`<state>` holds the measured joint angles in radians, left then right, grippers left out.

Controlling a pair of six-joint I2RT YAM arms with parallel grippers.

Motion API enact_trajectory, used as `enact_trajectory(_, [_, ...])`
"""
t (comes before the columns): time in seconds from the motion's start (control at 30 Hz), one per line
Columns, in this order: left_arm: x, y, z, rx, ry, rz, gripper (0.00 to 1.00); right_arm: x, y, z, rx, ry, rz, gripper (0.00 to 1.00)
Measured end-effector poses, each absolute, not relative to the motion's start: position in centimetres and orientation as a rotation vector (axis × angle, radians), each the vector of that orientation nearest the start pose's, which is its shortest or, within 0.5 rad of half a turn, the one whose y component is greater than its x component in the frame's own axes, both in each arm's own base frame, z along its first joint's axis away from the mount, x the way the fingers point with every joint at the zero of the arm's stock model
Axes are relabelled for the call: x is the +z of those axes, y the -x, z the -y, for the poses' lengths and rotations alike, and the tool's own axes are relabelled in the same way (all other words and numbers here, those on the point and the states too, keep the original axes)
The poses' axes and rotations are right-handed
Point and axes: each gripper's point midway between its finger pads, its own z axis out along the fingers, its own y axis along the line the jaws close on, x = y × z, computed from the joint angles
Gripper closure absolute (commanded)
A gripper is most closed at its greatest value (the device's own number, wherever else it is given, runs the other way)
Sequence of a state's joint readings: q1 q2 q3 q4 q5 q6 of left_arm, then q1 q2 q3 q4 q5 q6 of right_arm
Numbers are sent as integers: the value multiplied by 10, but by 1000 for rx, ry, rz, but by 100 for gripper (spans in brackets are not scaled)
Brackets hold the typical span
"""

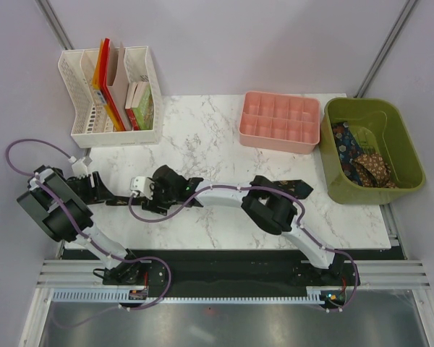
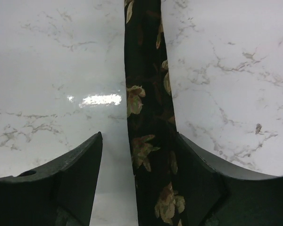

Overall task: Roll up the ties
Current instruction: Roll the tie at the center of the board.

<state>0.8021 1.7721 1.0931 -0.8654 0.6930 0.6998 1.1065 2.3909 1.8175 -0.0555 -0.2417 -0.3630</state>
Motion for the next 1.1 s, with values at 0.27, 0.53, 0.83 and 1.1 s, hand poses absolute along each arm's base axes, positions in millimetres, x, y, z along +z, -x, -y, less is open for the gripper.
enact_trajectory(0.27, [37, -254, -129, -674, 123, -2565, 34, 30, -266, -582, 663, 1592, -1578, 34])
enact_trajectory(0.53, [40, -256, -128, -678, 119, -2549, 35, 28, -281, -583, 716, 1534, -1622, 48])
enact_trajectory(0.83, [44, -259, -125, -697, 140, -2524, 36, 27, -284, -583, 759, 1512, -1639, 49])
enact_trajectory(1.1, [44, -270, -130, -694, 221, -2500, 39, 27, -281, -584, 781, 1513, -1645, 52])
